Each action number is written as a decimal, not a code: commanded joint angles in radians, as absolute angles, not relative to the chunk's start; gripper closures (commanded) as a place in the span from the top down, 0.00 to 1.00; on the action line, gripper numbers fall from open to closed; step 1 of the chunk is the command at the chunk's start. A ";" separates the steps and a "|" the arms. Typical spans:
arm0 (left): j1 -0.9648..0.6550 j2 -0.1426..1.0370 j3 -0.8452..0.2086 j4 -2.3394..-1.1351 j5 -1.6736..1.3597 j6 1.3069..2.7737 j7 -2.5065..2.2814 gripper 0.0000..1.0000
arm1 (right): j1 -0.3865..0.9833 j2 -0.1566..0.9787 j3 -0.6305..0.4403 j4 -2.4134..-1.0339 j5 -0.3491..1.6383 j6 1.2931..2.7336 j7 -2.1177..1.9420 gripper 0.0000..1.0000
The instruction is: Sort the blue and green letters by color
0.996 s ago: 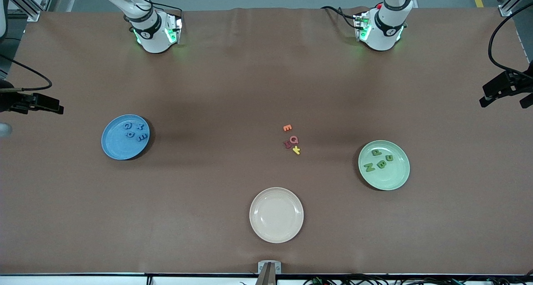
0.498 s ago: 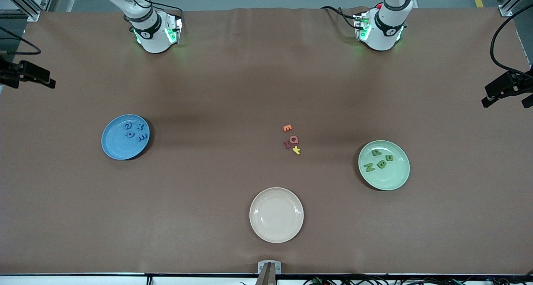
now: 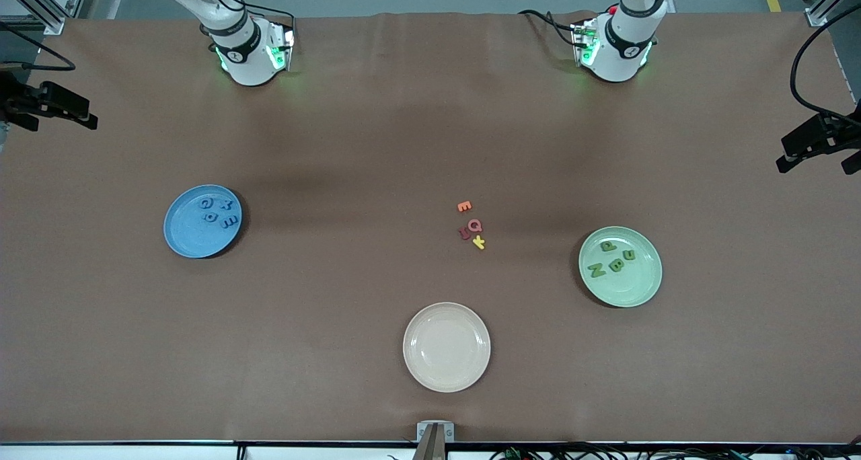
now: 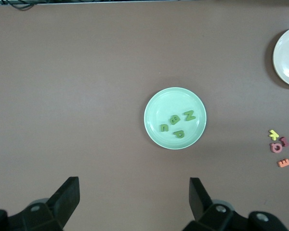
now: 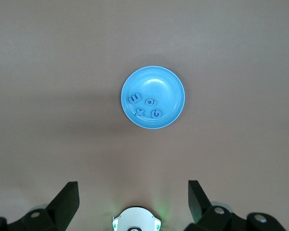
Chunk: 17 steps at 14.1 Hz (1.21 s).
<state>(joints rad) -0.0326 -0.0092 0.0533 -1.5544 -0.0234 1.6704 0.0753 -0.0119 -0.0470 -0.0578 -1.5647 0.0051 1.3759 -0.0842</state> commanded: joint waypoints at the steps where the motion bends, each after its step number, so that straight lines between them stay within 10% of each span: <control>1: -0.037 -0.023 0.014 -1.546 -0.021 1.649 0.022 1.00 | 0.002 -0.077 -0.077 -1.591 0.003 1.387 -0.095 1.00; 17: -0.026 -0.009 0.015 -1.543 -0.021 1.654 0.029 1.00 | -0.021 -0.124 -0.067 -1.594 -0.003 1.385 -0.127 1.00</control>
